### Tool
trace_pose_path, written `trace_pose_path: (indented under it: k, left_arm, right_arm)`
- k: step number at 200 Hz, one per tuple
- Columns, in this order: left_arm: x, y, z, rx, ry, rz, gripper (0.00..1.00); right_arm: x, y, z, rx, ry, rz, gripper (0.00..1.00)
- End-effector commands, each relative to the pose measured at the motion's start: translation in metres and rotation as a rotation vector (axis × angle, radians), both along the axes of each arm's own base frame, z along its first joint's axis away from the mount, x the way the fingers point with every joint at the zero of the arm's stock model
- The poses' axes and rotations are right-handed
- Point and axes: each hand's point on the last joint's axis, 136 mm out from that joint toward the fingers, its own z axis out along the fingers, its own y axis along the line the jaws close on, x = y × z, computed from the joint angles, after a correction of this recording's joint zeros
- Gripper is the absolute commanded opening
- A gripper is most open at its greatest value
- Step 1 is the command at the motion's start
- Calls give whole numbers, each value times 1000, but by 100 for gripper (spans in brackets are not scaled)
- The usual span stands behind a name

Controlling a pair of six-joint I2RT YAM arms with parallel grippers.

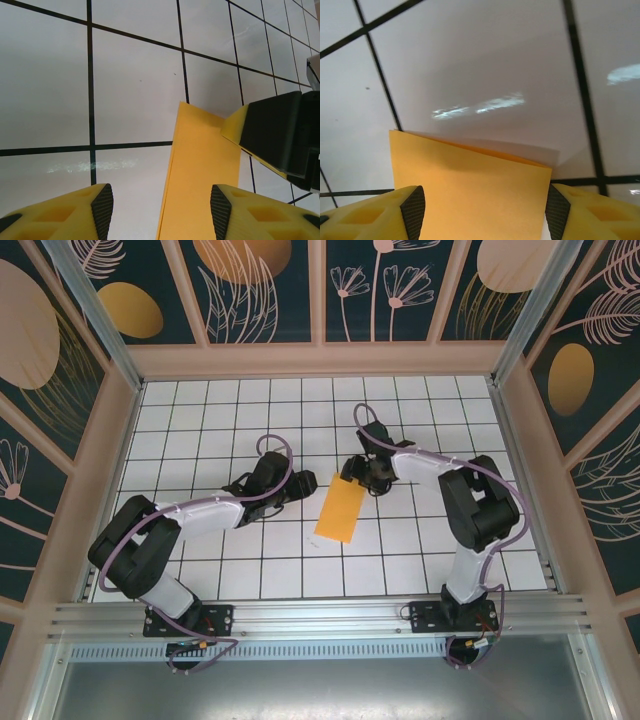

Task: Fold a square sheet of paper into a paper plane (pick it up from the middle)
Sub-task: Rotate the square sheet of paper at the center of the table.

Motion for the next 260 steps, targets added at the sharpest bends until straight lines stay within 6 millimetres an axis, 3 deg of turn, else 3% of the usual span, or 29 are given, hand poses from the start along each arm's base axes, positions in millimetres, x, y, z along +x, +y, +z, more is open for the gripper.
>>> trace_pose_path:
  k: [1,24,54,81,88,125,158,190,260]
  left_arm:
    - [4,3,6,-3,-27,10,57]
    - [4,10,7,8,-30,32,58]
    - [5,32,7,-5,-27,94,61]
    - [7,62,7,-23,-35,170,63]
    - [7,69,9,-24,-40,190,64]
    - [7,96,9,-24,-47,254,69]
    - [4,107,6,-23,-42,287,70]
    - [2,112,7,-19,-46,306,71]
    - [0,114,9,-15,-52,306,71]
  right_arm:
    - [7,18,7,14,-33,82,67]
    - [15,10,13,-55,-55,106,67]
    - [21,-11,46,-181,-200,192,69]
    - [1,-3,71,-156,-293,363,69]
    - [-14,11,72,-135,-279,436,69]
    - [-89,57,43,-160,-164,686,68]
    - [-127,77,19,-233,-122,790,68]
    - [-135,72,-5,-393,-104,833,67]
    - [-143,77,-25,-397,-45,849,65]
